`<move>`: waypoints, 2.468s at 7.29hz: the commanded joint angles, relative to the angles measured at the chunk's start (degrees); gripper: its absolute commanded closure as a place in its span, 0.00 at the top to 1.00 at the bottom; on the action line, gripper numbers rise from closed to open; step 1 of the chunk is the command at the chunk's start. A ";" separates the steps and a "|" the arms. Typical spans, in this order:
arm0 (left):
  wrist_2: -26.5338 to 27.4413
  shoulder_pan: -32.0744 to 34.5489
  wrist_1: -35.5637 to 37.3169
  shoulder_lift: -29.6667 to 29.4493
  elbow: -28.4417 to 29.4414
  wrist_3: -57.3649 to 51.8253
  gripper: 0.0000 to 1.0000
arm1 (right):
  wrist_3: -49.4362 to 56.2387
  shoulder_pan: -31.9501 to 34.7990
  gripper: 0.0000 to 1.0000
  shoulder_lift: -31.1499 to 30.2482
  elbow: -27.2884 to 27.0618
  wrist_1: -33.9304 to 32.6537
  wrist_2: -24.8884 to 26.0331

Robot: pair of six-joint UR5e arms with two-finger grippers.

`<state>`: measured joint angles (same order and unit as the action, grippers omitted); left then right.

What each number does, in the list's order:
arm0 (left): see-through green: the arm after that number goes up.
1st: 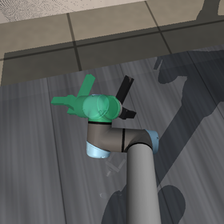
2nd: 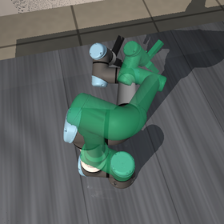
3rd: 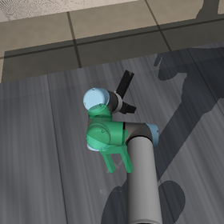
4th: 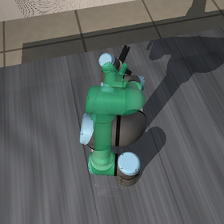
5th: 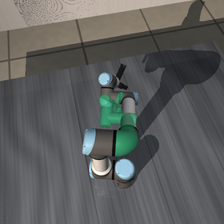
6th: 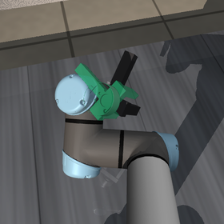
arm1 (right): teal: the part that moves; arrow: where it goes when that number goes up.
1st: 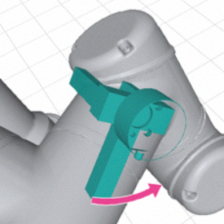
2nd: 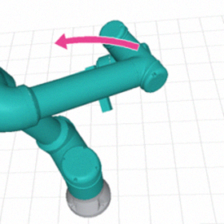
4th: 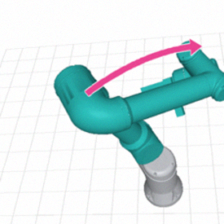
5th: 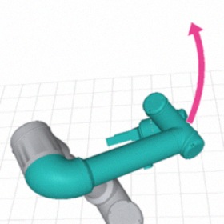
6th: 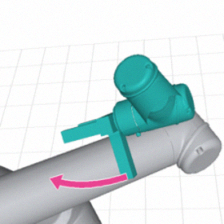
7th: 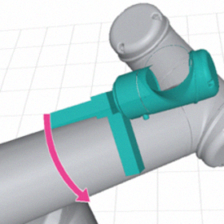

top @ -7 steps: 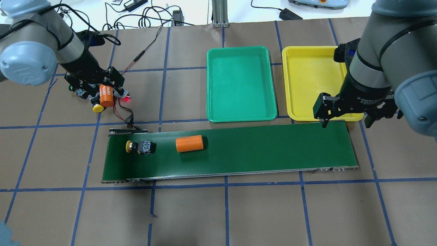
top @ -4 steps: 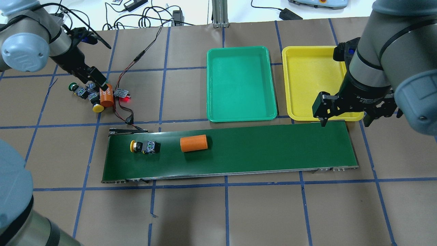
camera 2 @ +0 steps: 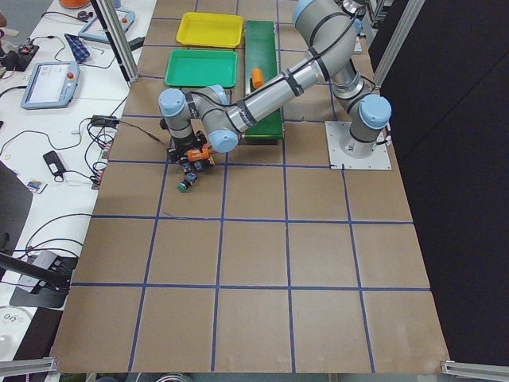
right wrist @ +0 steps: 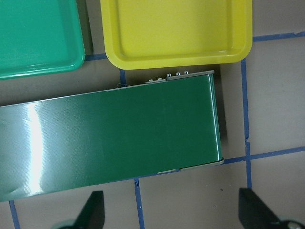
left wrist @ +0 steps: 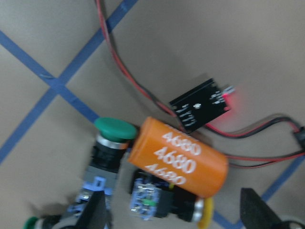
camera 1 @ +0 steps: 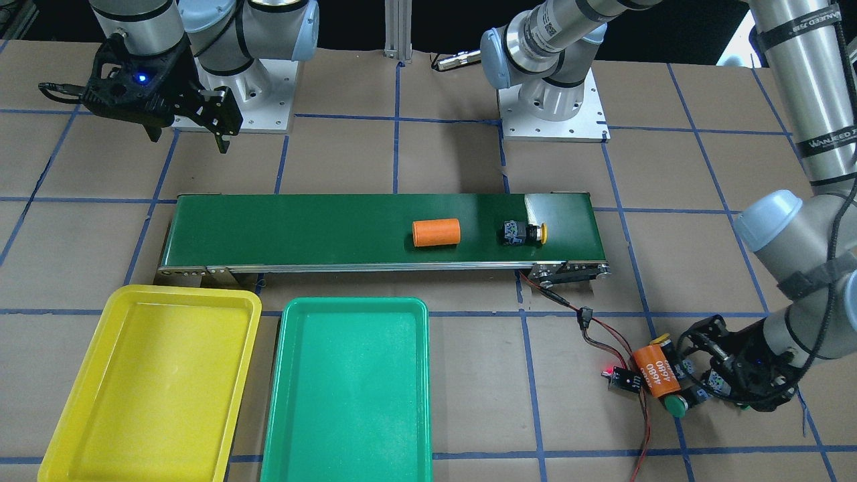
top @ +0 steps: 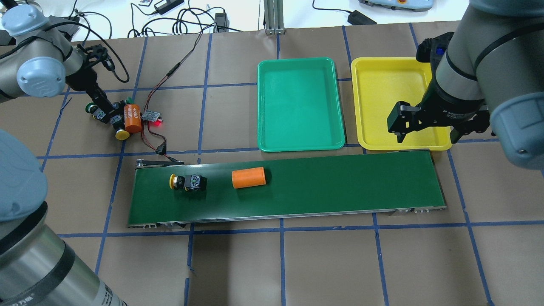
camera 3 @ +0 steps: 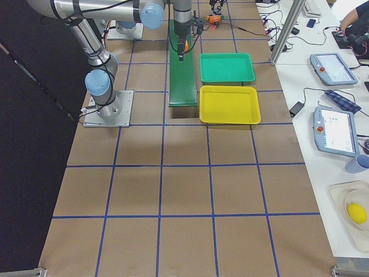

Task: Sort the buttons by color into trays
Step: 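Return the left gripper to the pile and grasp a green button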

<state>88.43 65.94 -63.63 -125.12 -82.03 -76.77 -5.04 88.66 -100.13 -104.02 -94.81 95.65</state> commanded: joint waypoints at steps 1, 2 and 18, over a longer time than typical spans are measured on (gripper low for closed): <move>-0.19 -3.36 0.27 -3.80 3.27 3.32 1.00 | 0.20 0.02 1.00 0.19 0.22 -0.81 -0.11; -0.28 -3.19 0.18 -4.17 1.97 11.73 1.00 | 0.20 0.02 1.00 0.19 0.22 -0.81 -0.11; 0.87 -3.54 3.78 -6.63 0.99 11.47 0.99 | 0.82 4.22 1.00 0.46 -1.62 0.42 -12.41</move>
<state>89.60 62.57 -59.94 -130.97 -80.88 -64.80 -4.18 91.03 -99.67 -105.51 -94.39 84.27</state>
